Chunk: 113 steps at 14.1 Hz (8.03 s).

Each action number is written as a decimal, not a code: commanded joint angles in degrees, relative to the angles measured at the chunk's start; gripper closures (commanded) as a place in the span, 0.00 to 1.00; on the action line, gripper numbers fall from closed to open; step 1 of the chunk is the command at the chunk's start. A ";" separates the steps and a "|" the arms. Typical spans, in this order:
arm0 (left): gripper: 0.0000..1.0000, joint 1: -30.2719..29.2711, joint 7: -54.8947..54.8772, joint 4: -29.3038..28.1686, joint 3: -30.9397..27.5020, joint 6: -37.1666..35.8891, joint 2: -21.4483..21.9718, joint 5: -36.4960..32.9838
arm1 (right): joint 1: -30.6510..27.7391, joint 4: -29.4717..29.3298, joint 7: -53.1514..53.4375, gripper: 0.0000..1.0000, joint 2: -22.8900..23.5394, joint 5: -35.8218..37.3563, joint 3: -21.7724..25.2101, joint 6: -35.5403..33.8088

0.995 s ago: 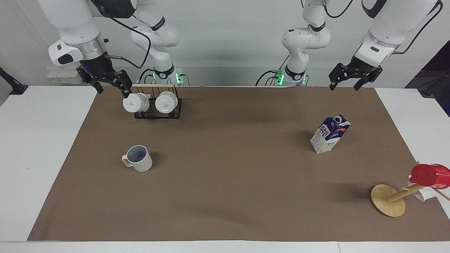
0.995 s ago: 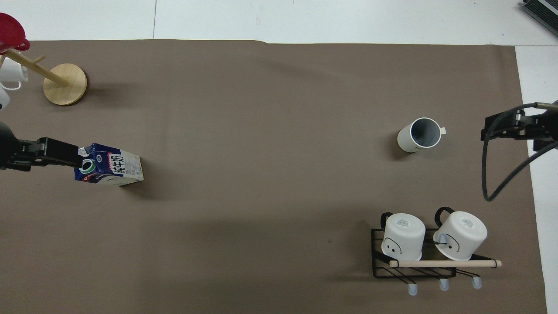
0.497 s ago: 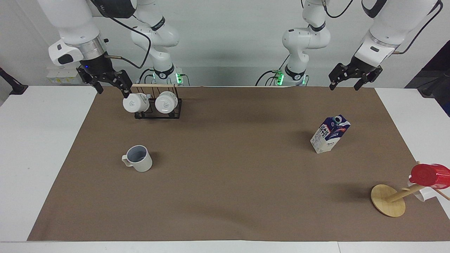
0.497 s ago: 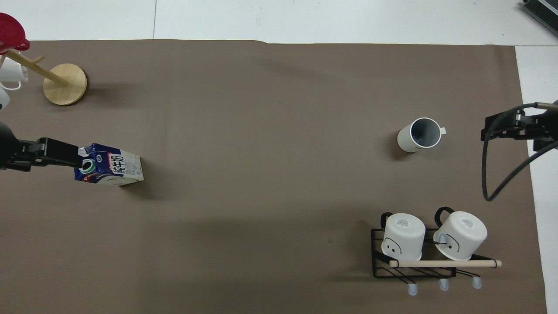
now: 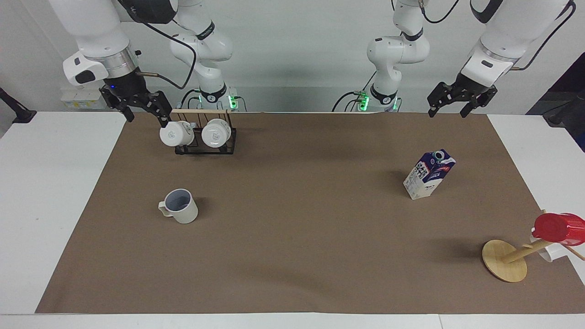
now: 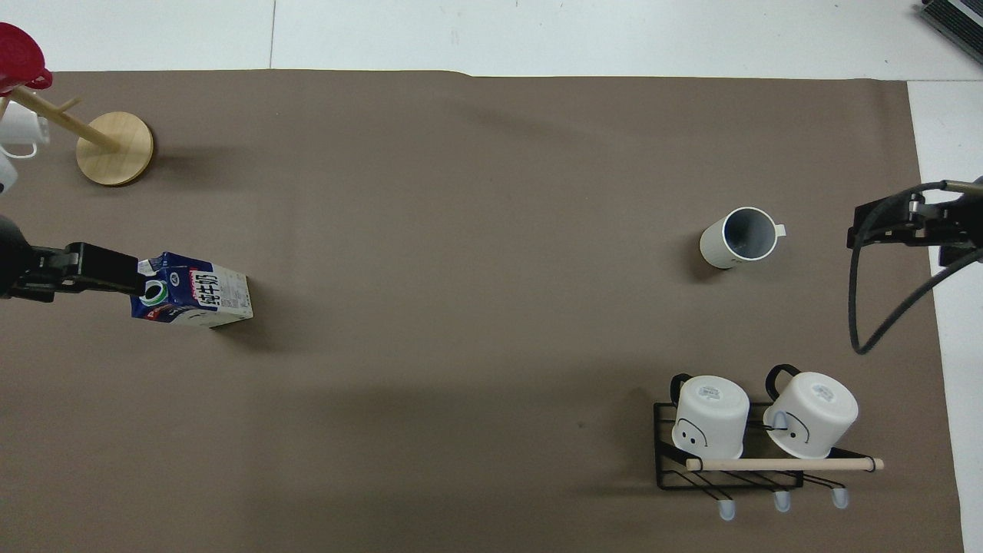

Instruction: Place cup and milk on table

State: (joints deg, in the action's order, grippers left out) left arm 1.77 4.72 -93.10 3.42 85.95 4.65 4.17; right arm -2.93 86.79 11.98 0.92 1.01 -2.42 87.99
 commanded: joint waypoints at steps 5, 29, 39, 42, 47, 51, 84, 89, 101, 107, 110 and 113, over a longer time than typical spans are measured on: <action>0.00 -0.63 -0.76 0.90 0.10 -1.31 0.10 0.67 | -0.77 1.01 -1.69 0.00 -0.04 -0.04 0.05 5.25; 0.00 -0.63 -0.76 0.90 0.10 -1.40 0.01 0.67 | 3.80 18.06 -1.51 0.12 17.44 0.31 -0.30 35.93; 0.00 -0.63 -0.76 0.90 0.10 -1.40 0.10 0.67 | 3.72 18.68 -3.27 1.00 17.19 1.54 -0.22 36.91; 0.00 -0.63 -0.76 0.90 0.10 -1.40 0.10 0.67 | 3.72 17.10 -2.40 1.00 15.09 1.45 -0.22 34.18; 0.00 -0.54 -0.76 0.90 0.10 -1.39 0.10 0.67 | 7.31 11.83 -0.12 1.00 15.34 1.63 -0.48 31.72; 0.00 -0.45 -0.85 0.90 0.10 -1.22 0.10 0.67 | 13.20 10.07 7.26 1.00 15.96 1.54 -0.48 31.54; 0.00 -3.79 -4.01 -26.96 0.01 35.87 -0.25 -2.14 | 25.89 6.46 28.28 0.00 15.63 0.48 -0.21 28.66; 0.24 -3.97 -4.45 -27.14 0.01 35.70 -0.96 -2.14 | 13.23 7.07 15.81 0.00 6.57 0.22 -0.22 21.53; 0.58 7.70 9.50 -18.17 0.71 27.43 -2.54 -1.27 | 1.87 2.95 2.44 0.00 -3.20 1.27 0.40 -0.35; 0.62 19.13 19.26 -17.65 0.71 31.64 -4.20 1.11 | 1.52 0.06 -0.02 0.00 -2.06 1.36 0.22 -4.22; 0.63 23.61 24.45 -13.27 0.71 33.49 -9.46 1.02 | 1.43 0.22 -0.11 0.00 -1.97 0.22 0.40 -3.18; 0.63 25.83 26.40 -10.35 0.80 35.77 -14.40 1.19 | 1.26 0.40 0.33 0.00 -2.15 0.22 0.40 -3.26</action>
State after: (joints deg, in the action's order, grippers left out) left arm 26.14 30.16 -106.93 5.16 120.41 -5.86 4.64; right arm -0.46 88.36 13.73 -1.81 1.76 -1.61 85.40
